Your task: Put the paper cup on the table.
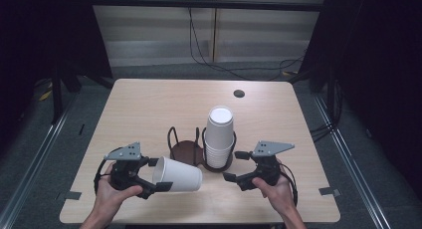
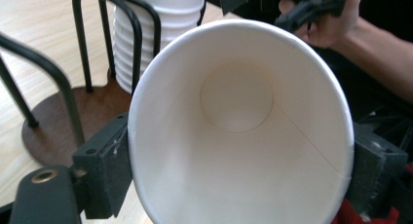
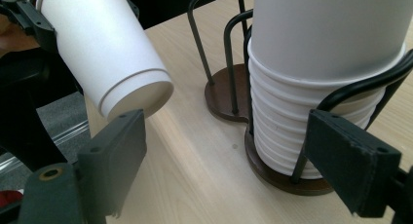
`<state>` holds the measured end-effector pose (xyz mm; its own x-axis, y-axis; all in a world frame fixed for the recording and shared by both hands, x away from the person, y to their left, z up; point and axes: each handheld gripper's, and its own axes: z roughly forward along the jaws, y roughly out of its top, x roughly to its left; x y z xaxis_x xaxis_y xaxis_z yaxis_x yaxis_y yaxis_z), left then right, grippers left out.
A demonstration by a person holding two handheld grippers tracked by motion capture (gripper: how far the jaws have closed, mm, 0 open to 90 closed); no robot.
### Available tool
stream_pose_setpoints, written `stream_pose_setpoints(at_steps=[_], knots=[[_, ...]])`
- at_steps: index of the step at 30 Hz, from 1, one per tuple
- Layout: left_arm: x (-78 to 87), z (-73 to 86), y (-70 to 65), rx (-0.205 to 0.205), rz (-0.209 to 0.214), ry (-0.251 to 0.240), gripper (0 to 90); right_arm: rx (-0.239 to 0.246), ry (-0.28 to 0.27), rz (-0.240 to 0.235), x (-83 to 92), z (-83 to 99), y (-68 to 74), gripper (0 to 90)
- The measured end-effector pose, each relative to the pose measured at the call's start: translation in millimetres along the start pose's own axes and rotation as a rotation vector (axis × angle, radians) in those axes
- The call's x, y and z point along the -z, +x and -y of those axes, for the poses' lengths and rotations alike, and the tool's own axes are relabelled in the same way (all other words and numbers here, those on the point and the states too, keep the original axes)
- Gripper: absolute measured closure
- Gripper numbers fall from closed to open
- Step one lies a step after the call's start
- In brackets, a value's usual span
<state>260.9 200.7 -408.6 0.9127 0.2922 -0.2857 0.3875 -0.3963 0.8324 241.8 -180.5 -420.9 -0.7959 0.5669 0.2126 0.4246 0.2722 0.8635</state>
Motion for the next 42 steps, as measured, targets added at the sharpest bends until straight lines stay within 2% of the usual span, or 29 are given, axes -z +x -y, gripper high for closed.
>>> stream_pose_setpoints(at_steps=[4, 7, 10, 14, 17, 18, 19, 20, 21, 22, 23, 26, 27, 30, 31, 33, 34, 36, 42], knots=[[7.6, 4.9, 2.3, 0.002, 0.004, 0.028, 14.3, -0.002, 0.005, 0.007, 0.4, 1.2, -1.8, 16.1], [15.5, 9.5, 6.5, 0.007, -0.011, 0.054, 14.3, -0.002, 0.022, 0.010, -0.7, 2.7, -4.2, 16.3], [19.4, 11.7, 7.7, -0.002, -0.018, 0.051, 14.2, 0.000, 0.024, 0.012, -0.8, 2.9, -4.4, 16.4], [25.5, 14.3, 13.0, 0.018, -0.047, 0.078, 14.2, 0.006, 0.034, 0.009, -1.5, 3.0, -4.0, 17.5], [33.2, 12.1, 19.0, 0.035, -0.092, 0.107, 14.2, 0.012, 0.044, 0.008, -4.0, 3.9, -3.2, 17.6], [33.2, 12.1, 19.0, 0.035, -0.092, 0.107, 14.1, 0.012, 0.044, 0.008, -4.0, 3.9, -3.2, 17.6], [38.2, 10.1, 22.3, 0.050, -0.110, 0.116, 13.9, 0.013, 0.048, 0.009, -4.3, 3.9, -2.4, 17.5], [38.2, 10.1, 22.3, 0.050, -0.110, 0.116, 13.7, 0.013, 0.048, 0.009, -4.3, 3.9, -2.4, 17.5], [43.4, 8.4, 27.2, 0.074, -0.124, 0.128, 13.4, 0.013, 0.046, 0.013, -4.3, 3.9, -2.4, 17.4], [43.4, 8.4, 27.2, 0.074, -0.124, 0.128, 13.4, 0.013, 0.046, 0.013, -4.3, 3.9, -2.4, 17.4], [47.0, 7.7, 30.6, 0.087, -0.155, 0.130, 13.4, 0.013, 0.046, 0.013, -4.3, 3.9, -2.4, 17.4], [51.5, 7.7, 36.3, 0.108, -0.181, 0.128, 13.5, 0.014, 0.049, 0.005, -5.3, 4.5, -2.9, 15.8], [54.9, 6.6, 38.9, 0.101, -0.215, 0.142, 13.4, 0.014, 0.056, 0.005, -5.9, 4.8, -2.6, 15.8], [58.7, 5.2, 41.7, 0.108, -0.222, 0.151, 13.4, 0.018, 0.063, -0.002, -7.5, 5.1, -2.1, 15.8], [60.7, 3.3, 43.5, 0.102, -0.223, 0.169, 13.4, 0.021, 0.067, -0.003, -8.1, 5.0, -1.7, 15.7], [65.6, -2.0, 46.5, 0.092, -0.249, 0.187, 13.3, 0.026, 0.067, -0.002, -8.5, 4.4, -0.4, 15.7], [65.6, -2.0, 46.5, 0.092, -0.249, 0.187, 13.3, 0.026, 0.067, -0.002, -8.5, 4.4, -0.4, 15.7], [68.1, -6.8, 50.4, 0.079, -0.277, 0.216, 13.3, 0.024, 0.065, 0.002, -7.7, 4.3, -0.5, 15.5], [67.5, -10.8, 56.3, 0.063, -0.306, 0.255, 13.3, 0.023, 0.065, 0.000, -7.6, 4.7, -1.4, 15.1]])
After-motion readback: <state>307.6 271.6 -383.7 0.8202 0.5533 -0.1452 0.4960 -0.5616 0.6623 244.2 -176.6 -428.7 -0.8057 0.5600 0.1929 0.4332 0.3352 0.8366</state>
